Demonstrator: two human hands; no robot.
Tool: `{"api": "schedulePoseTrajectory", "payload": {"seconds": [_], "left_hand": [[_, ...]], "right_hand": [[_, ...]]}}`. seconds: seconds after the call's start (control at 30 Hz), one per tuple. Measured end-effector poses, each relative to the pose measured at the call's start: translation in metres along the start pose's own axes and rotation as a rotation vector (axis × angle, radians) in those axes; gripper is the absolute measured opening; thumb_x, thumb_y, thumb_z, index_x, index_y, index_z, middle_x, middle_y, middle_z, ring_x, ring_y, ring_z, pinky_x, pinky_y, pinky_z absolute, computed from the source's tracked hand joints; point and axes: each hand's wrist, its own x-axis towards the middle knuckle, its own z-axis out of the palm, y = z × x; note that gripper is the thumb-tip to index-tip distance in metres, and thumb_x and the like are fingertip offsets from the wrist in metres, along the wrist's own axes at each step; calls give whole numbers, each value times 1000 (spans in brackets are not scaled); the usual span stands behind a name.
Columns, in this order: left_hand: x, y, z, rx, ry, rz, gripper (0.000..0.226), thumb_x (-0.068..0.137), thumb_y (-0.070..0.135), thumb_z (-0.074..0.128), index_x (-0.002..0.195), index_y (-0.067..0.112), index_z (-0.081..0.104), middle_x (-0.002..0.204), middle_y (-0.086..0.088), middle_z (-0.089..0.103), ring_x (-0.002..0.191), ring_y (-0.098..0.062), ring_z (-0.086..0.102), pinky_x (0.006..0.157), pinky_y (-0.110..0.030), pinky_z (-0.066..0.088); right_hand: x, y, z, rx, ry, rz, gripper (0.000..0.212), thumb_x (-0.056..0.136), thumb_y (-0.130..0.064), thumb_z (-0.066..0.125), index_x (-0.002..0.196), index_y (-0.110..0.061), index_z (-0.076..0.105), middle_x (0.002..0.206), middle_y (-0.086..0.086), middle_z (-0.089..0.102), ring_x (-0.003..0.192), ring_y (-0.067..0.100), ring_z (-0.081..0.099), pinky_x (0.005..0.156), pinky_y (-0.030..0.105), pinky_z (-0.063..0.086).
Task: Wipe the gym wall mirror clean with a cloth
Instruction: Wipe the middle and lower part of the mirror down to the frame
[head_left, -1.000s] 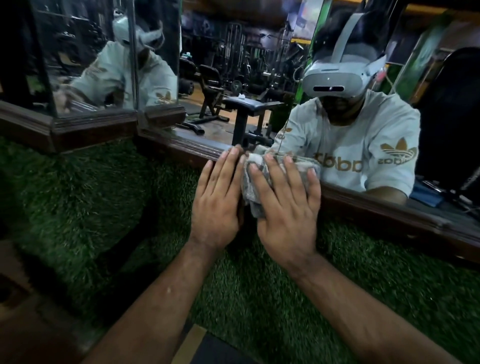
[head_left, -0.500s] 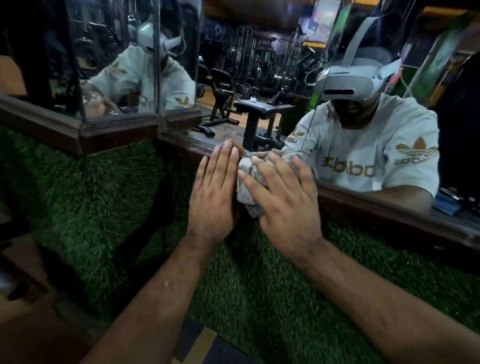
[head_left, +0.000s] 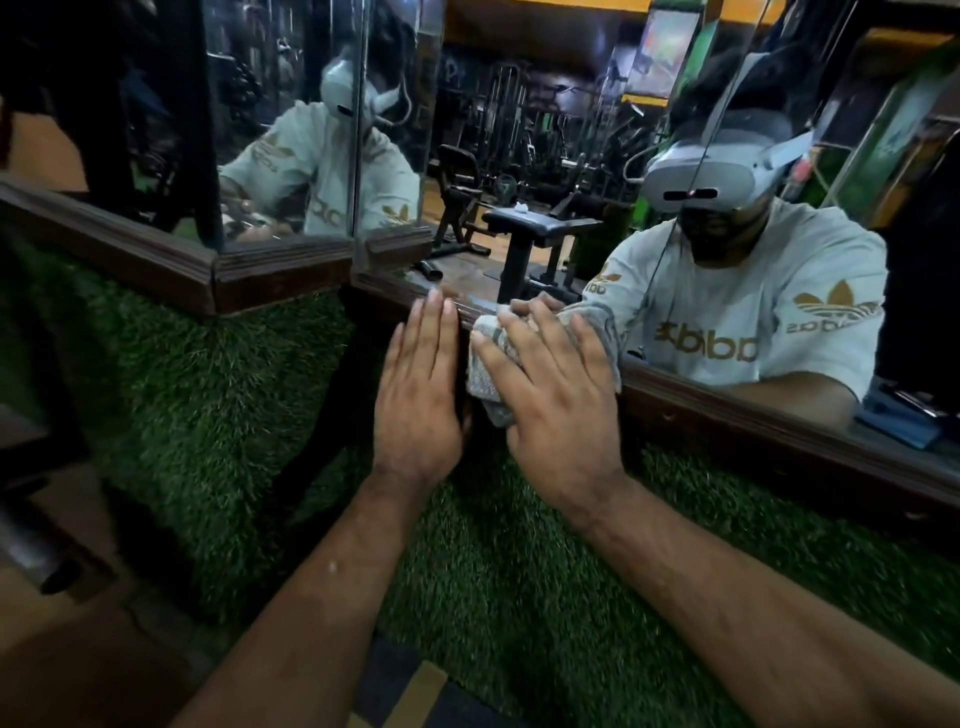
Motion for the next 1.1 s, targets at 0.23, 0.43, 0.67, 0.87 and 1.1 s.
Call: {"api": "schedulePoseTrajectory", "payload": {"seconds": [0.23,0.43,0.67,0.87,1.1], "left_hand": [[1,-3,6,-11,24,13,74,93,20,50,157,-1,21,166,-18,18,155,-29,15,124,-49,22],[-2,-10,1,-11,1,31,64,101,29,36,158,2,23,166,-14,20,155,-26,14,124,-49,20],[0,-12,-7,15,-1,-19,63,97,16,40,157,2,29,165,-12,23,155,-24,17,124,-48,20],[3,-25,-8,28,-16,-31,75,83,15,37,156,0,28,165,-14,23,155,-26,18,123,-51,22],[3,-35,-4,-45,31,-77,70,90,7,46,156,-1,27,166,-16,19,155,-27,16,124,-49,20]], "right_hand": [[0,14,-4,174,167,8,83,69,-2,84,147,-15,57,150,11,57,145,31,45,129,48,18],[-2,-2,11,188,144,-55,67,81,-10,69,147,-17,58,149,13,57,144,34,47,128,51,21],[-1,-5,13,-81,-32,-108,68,85,-14,48,153,-18,51,161,16,44,152,39,36,129,51,8],[26,4,6,-97,13,-72,69,86,-18,35,154,-16,48,161,17,43,153,38,34,130,50,5],[31,-9,12,-240,-104,-244,69,91,-21,25,155,-14,48,164,17,40,153,38,34,128,51,7]]}}
